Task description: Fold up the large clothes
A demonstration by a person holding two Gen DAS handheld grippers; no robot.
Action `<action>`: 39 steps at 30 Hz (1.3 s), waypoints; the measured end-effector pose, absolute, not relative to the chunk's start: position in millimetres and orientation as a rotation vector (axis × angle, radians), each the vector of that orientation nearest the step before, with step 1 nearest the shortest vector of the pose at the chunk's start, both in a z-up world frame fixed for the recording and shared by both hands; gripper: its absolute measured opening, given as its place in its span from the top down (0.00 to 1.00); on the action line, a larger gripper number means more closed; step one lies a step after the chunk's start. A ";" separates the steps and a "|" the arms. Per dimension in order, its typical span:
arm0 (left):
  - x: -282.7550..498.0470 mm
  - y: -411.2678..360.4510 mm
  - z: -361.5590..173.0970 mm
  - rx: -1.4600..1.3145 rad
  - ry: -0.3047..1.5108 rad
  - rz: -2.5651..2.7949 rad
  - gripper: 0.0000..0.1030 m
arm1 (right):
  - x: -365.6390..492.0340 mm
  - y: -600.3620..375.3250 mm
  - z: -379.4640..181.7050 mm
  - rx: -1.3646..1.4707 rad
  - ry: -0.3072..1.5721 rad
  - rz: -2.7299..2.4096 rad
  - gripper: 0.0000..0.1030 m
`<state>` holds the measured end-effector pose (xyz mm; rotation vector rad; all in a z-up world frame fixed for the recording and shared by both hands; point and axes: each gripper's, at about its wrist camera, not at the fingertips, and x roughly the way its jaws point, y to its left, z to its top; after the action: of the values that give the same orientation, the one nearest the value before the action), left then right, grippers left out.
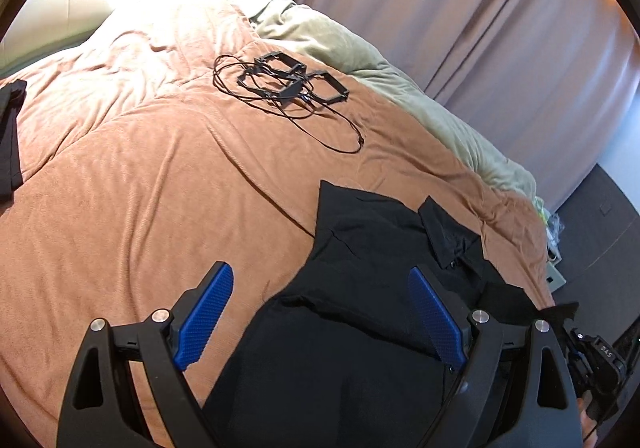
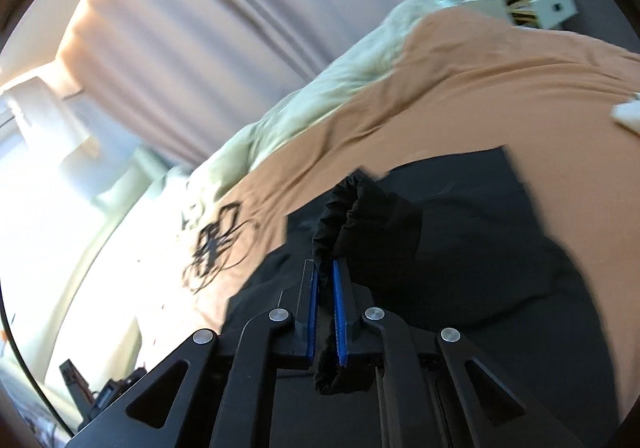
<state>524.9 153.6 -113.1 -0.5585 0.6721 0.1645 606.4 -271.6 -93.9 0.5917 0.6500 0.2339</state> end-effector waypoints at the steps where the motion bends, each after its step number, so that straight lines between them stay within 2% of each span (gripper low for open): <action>1: 525.7 155.7 -113.2 -0.562 0.674 0.164 0.12 | 610.0 -259.6 -92.6 0.572 0.659 0.250 0.92; 12: 520.8 181.5 -120.0 -0.634 0.683 0.191 0.12 | 642.5 -126.8 -86.1 0.444 0.735 0.479 0.92; 14: 519.4 185.7 -121.6 -0.656 0.681 0.195 0.12 | 647.3 -106.9 -92.6 0.417 0.765 0.515 0.87; 15: 519.3 186.9 -122.0 -0.663 0.681 0.195 0.12 | 651.7 -95.2 -98.2 0.398 0.793 0.541 0.79; 16: 519.4 187.7 -122.2 -0.666 0.682 0.194 0.12 | 654.2 -87.9 -102.9 0.394 0.819 0.569 0.58; 18: 519.6 187.5 -121.2 -0.661 0.681 0.196 0.12 | 652.6 -81.0 -109.7 0.391 0.841 0.592 0.33; 25: 525.7 178.5 -120.3 -0.636 0.685 0.177 0.12 | 641.5 -133.0 -113.8 0.416 0.855 0.458 0.31; 39: 522.6 116.9 -114.9 -0.513 0.740 0.042 0.12 | 544.8 -344.7 -114.1 0.610 0.811 0.067 0.31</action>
<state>522.6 116.9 -114.9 -0.5126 0.7398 0.0417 544.8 -344.7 -114.1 0.6098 0.8106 0.0668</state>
